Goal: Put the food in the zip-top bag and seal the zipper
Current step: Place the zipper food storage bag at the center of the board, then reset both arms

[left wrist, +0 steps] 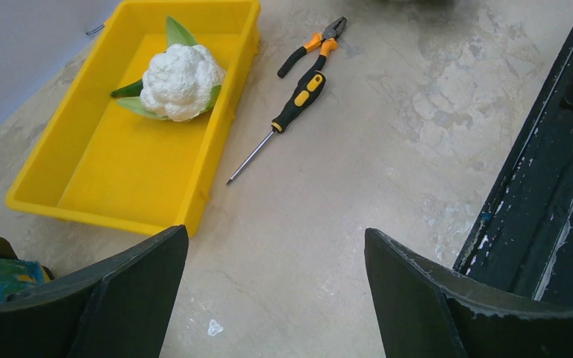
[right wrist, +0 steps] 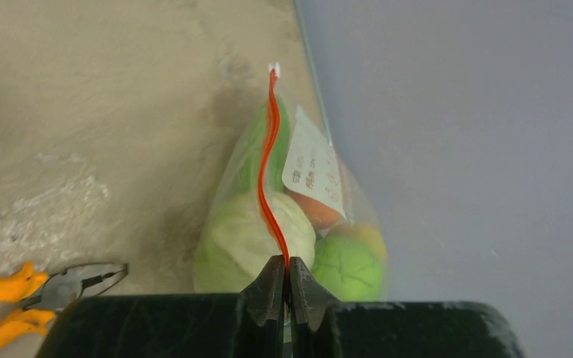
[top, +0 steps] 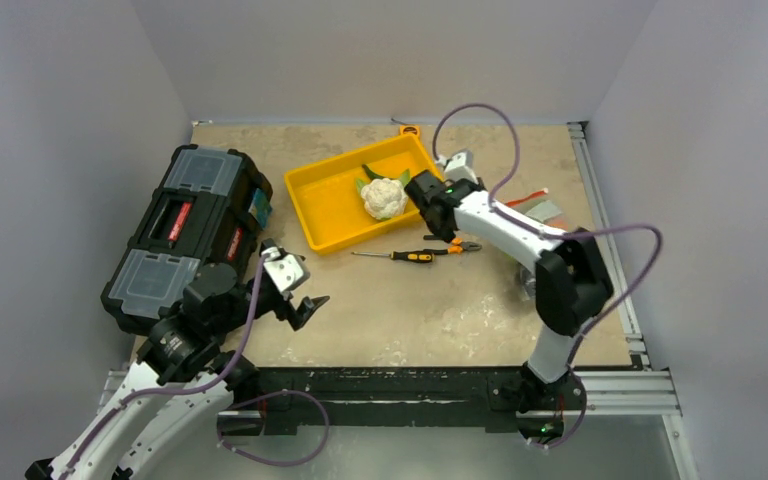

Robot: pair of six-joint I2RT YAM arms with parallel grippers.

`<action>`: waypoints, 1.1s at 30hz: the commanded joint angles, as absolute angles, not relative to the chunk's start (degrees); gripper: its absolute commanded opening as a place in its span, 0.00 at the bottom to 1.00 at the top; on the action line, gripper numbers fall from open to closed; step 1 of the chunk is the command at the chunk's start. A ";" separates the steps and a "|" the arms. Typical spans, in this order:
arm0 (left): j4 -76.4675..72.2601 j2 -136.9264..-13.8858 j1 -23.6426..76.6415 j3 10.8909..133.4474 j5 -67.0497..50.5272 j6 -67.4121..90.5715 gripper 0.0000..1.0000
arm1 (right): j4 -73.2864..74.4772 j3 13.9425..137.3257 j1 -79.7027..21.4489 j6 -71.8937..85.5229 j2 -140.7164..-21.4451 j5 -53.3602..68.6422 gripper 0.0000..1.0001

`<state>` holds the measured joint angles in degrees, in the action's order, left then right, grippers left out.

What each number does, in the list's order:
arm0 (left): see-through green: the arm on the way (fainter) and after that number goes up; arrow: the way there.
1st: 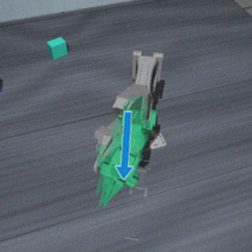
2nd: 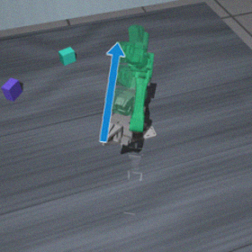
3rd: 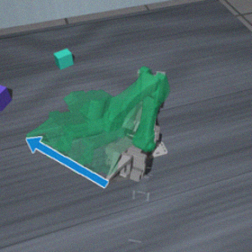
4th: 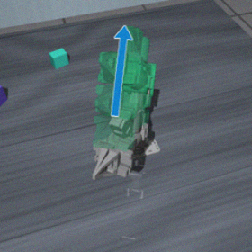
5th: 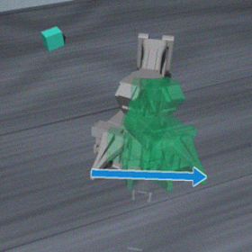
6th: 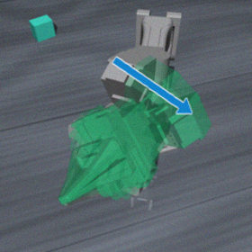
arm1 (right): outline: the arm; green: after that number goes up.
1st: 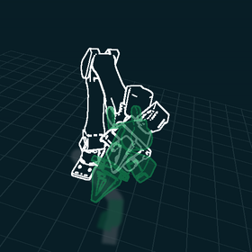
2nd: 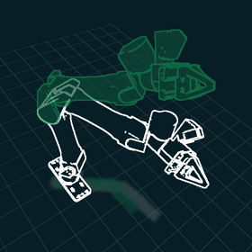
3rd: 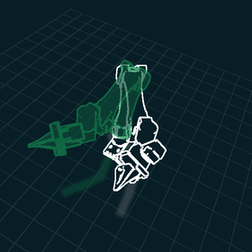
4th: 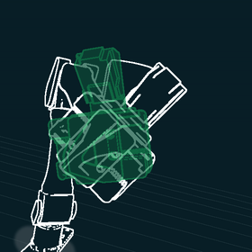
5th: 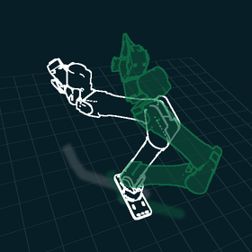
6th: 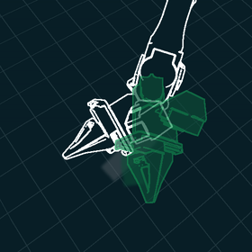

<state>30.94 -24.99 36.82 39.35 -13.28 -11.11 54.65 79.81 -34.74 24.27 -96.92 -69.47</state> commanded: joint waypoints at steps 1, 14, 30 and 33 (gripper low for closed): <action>29.21 -25.39 36.86 38.76 -13.59 -11.45 0.87 | 56.44 79.69 -35.29 32.90 -103.82 -68.37 0.00; 29.43 -27.10 36.85 38.67 -12.94 -11.69 0.87 | 35.94 68.66 -35.41 17.62 -91.89 -42.08 0.55; 28.38 -25.35 36.85 43.25 8.40 3.32 0.99 | 21.56 62.27 -35.36 14.58 -49.27 -18.02 0.99; 30.54 -22.86 36.83 46.37 15.46 5.96 1.00 | 21.97 63.23 -35.38 14.75 -44.66 -18.84 0.99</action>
